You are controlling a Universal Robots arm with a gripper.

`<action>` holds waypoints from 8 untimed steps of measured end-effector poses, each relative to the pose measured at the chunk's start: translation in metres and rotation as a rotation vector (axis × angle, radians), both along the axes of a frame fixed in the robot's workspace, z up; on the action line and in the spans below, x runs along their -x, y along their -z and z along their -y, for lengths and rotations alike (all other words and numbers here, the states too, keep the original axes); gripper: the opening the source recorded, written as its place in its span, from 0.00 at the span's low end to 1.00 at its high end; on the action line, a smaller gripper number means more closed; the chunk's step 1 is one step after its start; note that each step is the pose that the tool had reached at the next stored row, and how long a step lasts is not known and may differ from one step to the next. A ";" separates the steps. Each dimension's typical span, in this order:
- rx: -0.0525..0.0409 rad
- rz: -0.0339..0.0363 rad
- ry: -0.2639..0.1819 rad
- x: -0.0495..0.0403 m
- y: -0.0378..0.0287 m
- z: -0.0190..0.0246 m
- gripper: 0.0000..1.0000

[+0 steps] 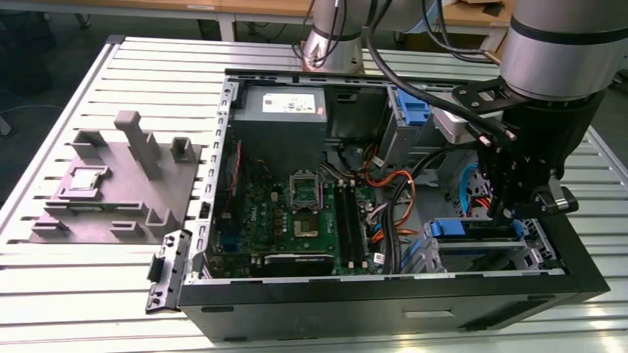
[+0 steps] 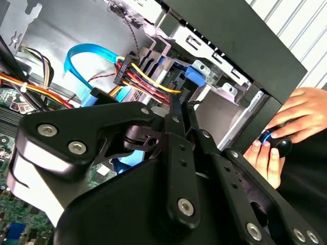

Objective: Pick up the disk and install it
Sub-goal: 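Insert the first disk wire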

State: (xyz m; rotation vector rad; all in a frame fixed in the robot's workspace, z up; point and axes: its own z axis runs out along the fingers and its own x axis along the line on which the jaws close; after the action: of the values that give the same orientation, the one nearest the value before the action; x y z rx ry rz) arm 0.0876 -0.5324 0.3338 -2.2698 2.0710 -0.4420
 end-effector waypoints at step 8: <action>-0.0096 0.0002 0.000 0.0011 0.0001 0.0005 0.17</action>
State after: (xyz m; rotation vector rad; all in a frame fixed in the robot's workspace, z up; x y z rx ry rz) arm 0.0865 -0.5330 0.3337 -2.2642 2.0687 -0.4314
